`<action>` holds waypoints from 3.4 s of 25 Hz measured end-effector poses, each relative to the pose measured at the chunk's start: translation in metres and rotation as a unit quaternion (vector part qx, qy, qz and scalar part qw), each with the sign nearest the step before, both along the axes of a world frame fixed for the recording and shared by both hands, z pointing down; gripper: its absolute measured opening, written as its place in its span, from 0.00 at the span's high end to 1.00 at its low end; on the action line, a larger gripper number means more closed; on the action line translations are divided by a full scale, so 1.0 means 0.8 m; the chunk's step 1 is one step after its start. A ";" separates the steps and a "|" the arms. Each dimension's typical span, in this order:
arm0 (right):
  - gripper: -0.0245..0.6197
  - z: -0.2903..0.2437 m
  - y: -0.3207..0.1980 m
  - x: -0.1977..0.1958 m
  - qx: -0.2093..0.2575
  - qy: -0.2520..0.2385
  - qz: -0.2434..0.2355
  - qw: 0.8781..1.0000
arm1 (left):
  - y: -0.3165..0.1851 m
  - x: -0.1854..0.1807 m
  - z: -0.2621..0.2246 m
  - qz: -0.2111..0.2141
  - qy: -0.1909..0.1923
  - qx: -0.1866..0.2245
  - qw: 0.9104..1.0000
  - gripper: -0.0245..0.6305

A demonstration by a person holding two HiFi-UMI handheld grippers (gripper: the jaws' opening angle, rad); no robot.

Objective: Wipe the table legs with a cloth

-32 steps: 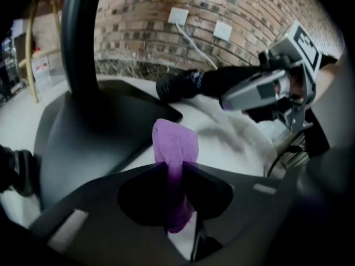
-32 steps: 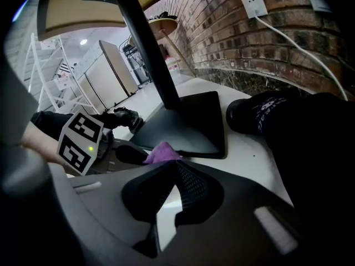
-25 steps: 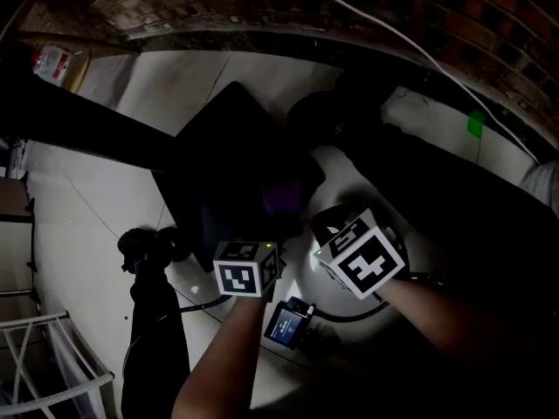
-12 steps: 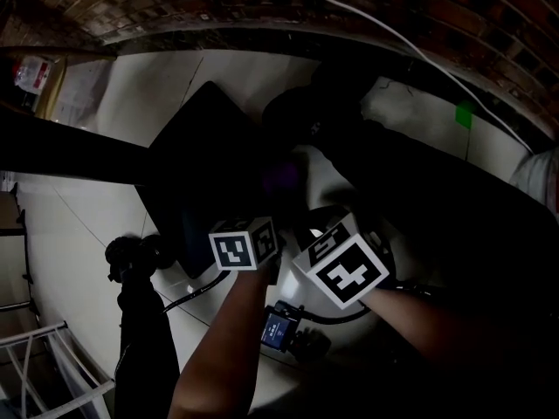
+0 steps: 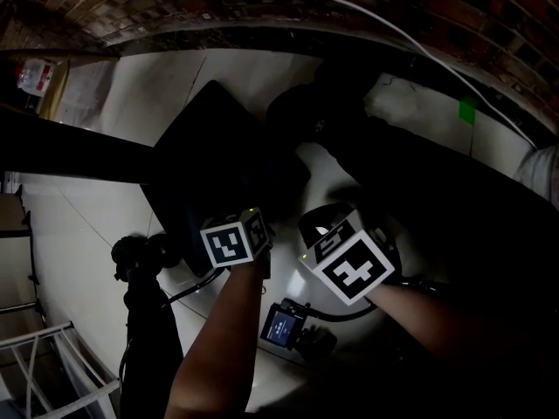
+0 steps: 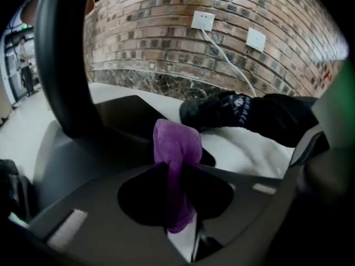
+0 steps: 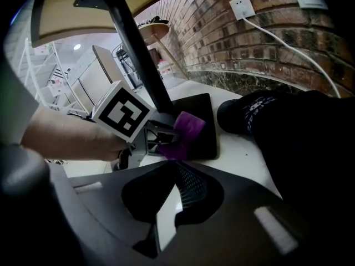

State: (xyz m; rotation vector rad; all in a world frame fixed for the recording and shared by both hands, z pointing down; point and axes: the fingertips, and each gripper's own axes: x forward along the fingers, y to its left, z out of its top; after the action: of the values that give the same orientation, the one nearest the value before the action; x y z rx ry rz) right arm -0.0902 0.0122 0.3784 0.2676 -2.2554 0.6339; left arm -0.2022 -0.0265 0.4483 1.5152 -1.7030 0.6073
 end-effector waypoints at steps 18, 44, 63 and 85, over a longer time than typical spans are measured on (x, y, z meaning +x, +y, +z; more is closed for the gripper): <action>0.96 0.002 0.003 -0.001 -0.002 -0.002 -0.006 1.000 | 0.008 -0.078 -0.024 0.001 -0.112 -0.045 0.993 0.82; 0.96 0.001 0.005 -0.001 0.001 -0.002 -0.010 1.000 | 0.035 -0.009 0.013 0.252 -0.176 -0.086 0.948 0.81; 0.96 0.004 0.012 -0.002 -0.006 -0.002 -0.019 1.000 | 0.031 -0.117 -0.022 0.149 -0.320 -0.123 0.927 0.83; 0.96 0.000 0.031 -0.012 0.003 -0.009 -0.056 0.998 | 0.074 -0.018 0.019 0.383 -0.349 -0.127 0.846 0.81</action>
State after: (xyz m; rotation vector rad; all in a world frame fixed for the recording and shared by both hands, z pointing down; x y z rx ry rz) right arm -0.1001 0.0371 0.3785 0.1368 -2.2723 0.5717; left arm -0.2170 0.0330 0.4634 1.8809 -1.3196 1.9184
